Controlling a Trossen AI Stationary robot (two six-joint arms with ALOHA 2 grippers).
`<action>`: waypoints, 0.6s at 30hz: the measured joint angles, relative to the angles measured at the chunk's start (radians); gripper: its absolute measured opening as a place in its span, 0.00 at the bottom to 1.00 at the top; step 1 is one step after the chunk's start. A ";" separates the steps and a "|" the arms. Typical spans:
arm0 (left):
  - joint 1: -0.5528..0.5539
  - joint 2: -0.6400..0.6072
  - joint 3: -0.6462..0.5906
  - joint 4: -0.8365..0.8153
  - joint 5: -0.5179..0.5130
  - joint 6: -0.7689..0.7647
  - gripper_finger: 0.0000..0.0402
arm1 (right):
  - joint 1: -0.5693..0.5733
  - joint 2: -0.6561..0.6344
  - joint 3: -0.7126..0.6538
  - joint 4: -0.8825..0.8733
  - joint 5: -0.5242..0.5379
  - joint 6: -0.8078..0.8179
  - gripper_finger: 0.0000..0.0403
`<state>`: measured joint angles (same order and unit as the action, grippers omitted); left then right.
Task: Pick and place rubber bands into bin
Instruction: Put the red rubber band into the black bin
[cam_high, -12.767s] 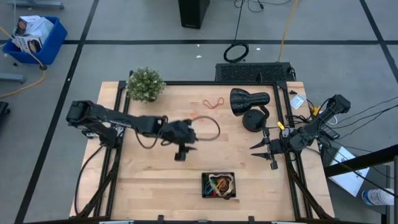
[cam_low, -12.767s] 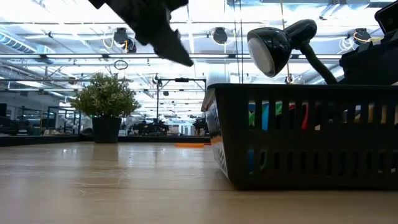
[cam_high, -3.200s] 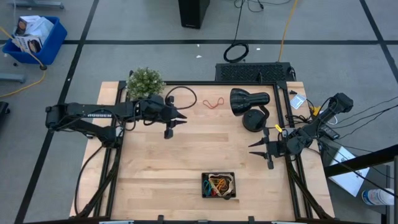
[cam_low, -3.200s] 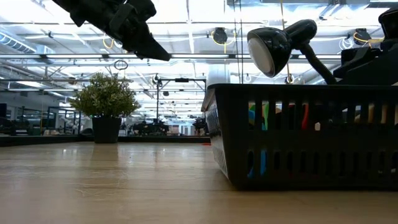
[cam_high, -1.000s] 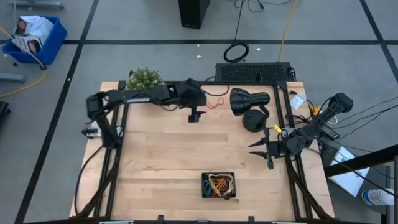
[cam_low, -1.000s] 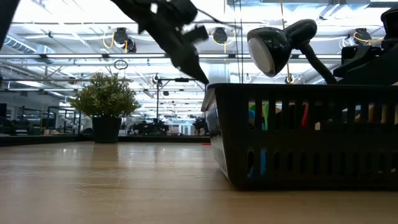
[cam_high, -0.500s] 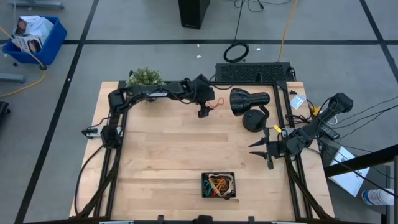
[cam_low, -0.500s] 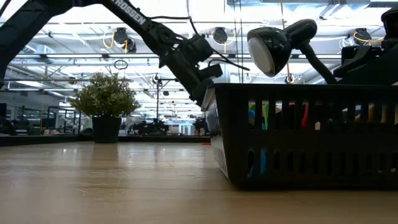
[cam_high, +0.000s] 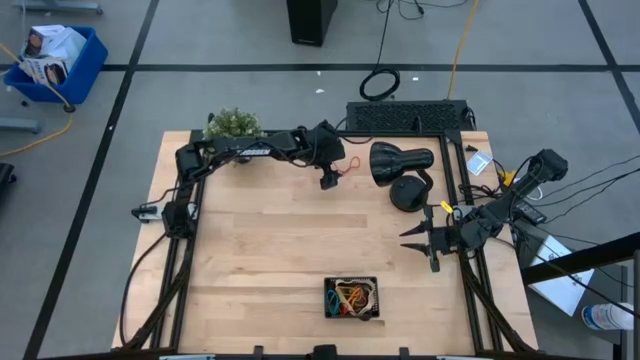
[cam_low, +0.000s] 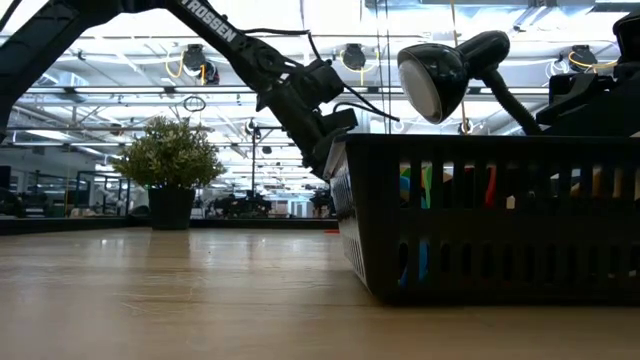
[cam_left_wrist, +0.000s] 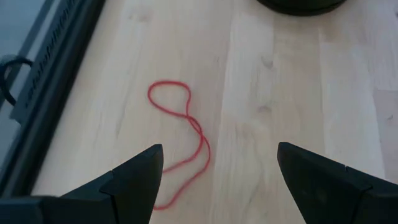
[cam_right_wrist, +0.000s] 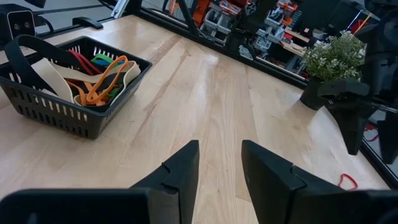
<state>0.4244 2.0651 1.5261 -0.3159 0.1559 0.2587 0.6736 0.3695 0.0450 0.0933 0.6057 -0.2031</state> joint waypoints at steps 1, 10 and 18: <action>0.000 0.000 0.000 -0.007 -0.003 -0.007 0.81 | 0.000 0.000 0.000 0.000 0.000 0.000 0.29; -0.002 0.000 0.000 -0.024 -0.009 0.053 0.81 | 0.000 0.000 0.000 0.000 0.000 0.000 0.29; -0.003 0.000 0.018 -0.091 -0.006 0.054 0.81 | 0.000 0.000 0.000 0.000 0.000 0.003 0.29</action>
<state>0.4212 2.0651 1.5446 -0.4071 0.1497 0.3128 0.6737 0.3696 0.0449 0.0929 0.6059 -0.1997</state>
